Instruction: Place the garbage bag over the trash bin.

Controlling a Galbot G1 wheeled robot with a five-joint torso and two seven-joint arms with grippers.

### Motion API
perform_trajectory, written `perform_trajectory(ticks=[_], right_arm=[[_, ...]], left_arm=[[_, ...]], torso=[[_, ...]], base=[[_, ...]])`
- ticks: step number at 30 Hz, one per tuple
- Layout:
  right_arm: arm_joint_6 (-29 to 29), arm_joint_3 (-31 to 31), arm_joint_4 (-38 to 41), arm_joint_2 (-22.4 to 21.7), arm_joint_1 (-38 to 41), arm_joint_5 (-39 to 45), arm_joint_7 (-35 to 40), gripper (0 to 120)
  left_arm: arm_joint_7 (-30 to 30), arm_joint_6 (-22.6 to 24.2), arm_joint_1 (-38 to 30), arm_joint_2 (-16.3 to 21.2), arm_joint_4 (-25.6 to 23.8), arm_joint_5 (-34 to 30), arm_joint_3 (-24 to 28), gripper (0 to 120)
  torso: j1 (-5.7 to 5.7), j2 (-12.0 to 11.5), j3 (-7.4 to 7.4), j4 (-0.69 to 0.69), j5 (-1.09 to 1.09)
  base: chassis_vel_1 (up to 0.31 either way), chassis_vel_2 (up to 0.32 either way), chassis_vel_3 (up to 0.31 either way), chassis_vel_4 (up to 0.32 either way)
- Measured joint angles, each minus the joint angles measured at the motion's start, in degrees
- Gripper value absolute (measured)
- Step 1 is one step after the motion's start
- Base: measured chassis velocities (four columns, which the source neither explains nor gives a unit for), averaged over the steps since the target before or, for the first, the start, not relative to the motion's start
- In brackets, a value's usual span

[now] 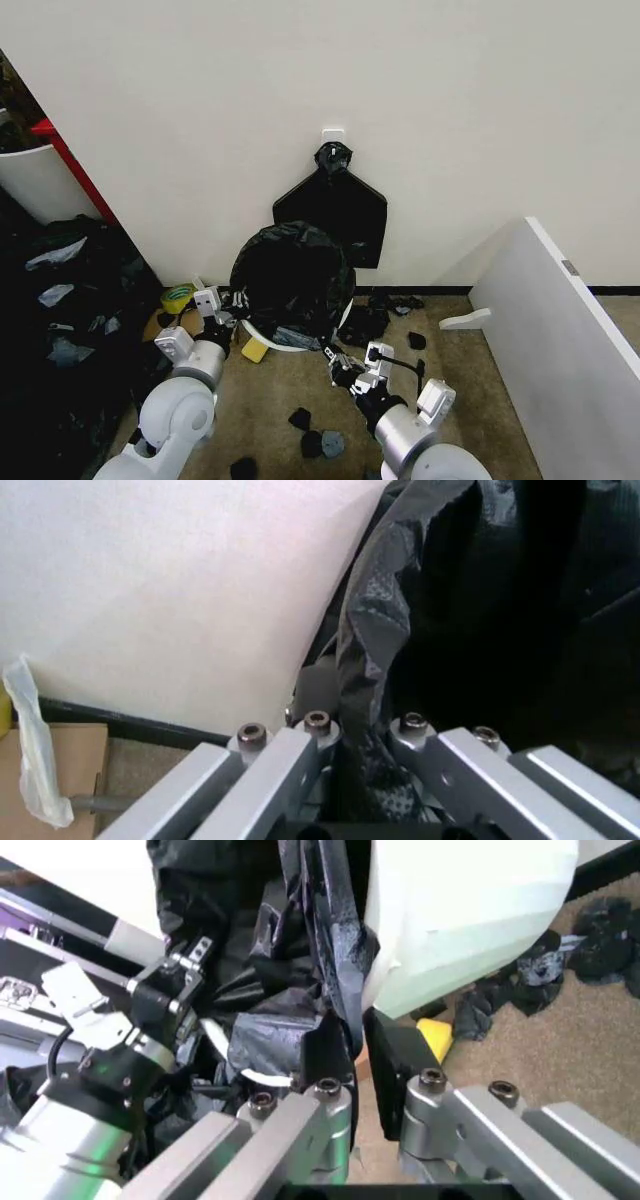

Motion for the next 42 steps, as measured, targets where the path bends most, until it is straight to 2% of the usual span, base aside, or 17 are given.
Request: perform_trajectory(ticks=[10, 27, 32, 36, 37, 38, 41, 42], right_arm=[[-0.6, -1.3, -0.1, -0.2, -0.3, -0.9, -1.7, 1], [-0.9, 0.5, 0.2, 0.1, 0.0, -1.3, -1.3, 1], [-0.9, 0.5, 1.0, 0.1, -0.1, -1.1, -1.2, 13], [-1.0, 0.3, 1.8, 0.1, -0.1, -0.7, -1.3, 33], [-1.0, 0.3, 1.8, 0.1, -0.1, -0.7, -1.3, 33], [-1.0, 0.3, 1.8, 0.1, -0.1, -0.7, -1.3, 36], [-1.0, 0.3, 1.8, 0.1, -0.1, -0.7, -1.2, 48], [-1.0, 0.3, 1.7, 0.0, -0.1, -0.7, -1.2, 46]], left_arm=[[-0.1, 0.0, -0.1, 0.1, 0.3, 0.0, 0.0, 1], [0.0, -0.3, 0.1, -0.1, 0.3, 1.2, 1.1, 1], [0.1, -0.3, 0.4, 0.0, 0.1, 1.3, 1.1, 1], [0.0, -0.2, 0.7, 0.3, 0.1, 1.5, 0.9, 1], [0.0, -0.2, 0.7, 0.3, 0.1, 1.5, 0.9, 1], [0.0, -0.2, 0.8, 0.2, 0.0, 1.5, 0.9, 1], [0.0, -0.2, 0.9, 0.1, -0.2, 1.5, 0.9, 1], [0.0, -0.2, 1.0, 0.1, -0.2, 1.6, 0.9, 1]], torso=[[0.0, 0.0, 0.0, 0.0, 0.0], [0.0, 0.0, 0.0, 0.0, 0.0], [0.0, 0.0, 0.0, 0.0, 0.01], [0.0, 0.0, 0.0, 0.01, 0.02], [0.0, 0.0, 0.0, 0.01, 0.02], [0.0, 0.0, 0.0, 0.02, -0.04], [0.0, 0.0, 0.0, 0.0, 0.01], [0.0, 0.0, 0.0, -0.01, -0.02]], base=[[0.0, 0.0, 0.0, 0.0], [0.0, 0.0, 0.0, 0.0], [0.0, 0.0, 0.0, 0.0], [0.0, 0.0, 0.0, 0.0], [0.0, 0.0, 0.0, 0.0], [0.0, 0.0, 0.0, 0.0], [0.0, 0.0, 0.0, 0.0], [0.0, 0.0, 0.0, 0.0]])
